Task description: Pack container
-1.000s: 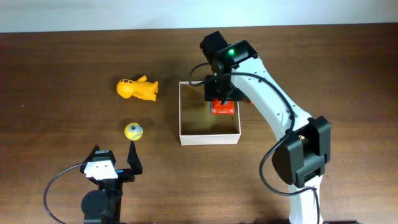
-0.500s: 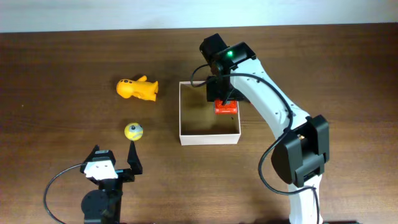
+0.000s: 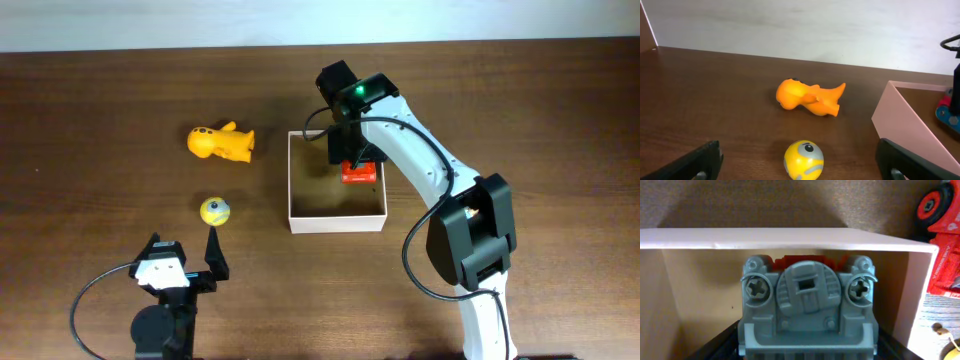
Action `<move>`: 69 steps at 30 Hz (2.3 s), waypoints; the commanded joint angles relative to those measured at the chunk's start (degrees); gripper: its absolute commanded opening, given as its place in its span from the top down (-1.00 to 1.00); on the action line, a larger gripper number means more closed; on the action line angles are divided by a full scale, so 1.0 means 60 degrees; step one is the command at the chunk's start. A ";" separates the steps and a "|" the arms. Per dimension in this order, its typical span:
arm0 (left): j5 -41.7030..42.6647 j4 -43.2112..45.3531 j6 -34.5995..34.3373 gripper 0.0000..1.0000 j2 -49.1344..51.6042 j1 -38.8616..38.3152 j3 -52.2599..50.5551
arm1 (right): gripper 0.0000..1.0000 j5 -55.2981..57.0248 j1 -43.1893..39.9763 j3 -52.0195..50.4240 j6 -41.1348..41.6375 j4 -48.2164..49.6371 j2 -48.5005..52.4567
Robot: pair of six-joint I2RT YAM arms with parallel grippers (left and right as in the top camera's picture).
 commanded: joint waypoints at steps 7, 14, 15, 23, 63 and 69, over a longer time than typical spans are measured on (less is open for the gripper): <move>0.0102 0.0022 -0.0018 -0.98 -0.0025 0.0040 -0.0055 | -0.28 0.0495 0.0033 -0.0025 -0.0036 0.0098 0.0350; 0.0102 0.0022 -0.0018 -0.99 -0.0025 0.0040 -0.0055 | -0.28 0.0495 0.0033 -0.0025 -0.0036 0.0208 0.0488; 0.0106 0.0022 -0.0022 -0.99 -0.0025 0.0040 -0.0055 | -0.28 0.0503 0.0033 -0.0025 -0.0040 0.0240 0.0488; 0.0102 0.0022 -0.0018 -0.99 -0.0025 0.0040 -0.0055 | -0.42 0.0565 0.0025 -0.0025 -0.0178 0.0350 0.0492; 0.0102 0.0022 -0.0018 -0.99 -0.0025 0.0040 -0.0055 | 0.06 -0.1169 0.1118 0.2342 -0.1300 -0.1854 0.0477; 0.0102 0.0022 -0.0018 -0.99 -0.0025 0.0040 -0.0055 | 0.05 -0.1078 0.1155 0.1155 -0.1337 -0.1792 0.0477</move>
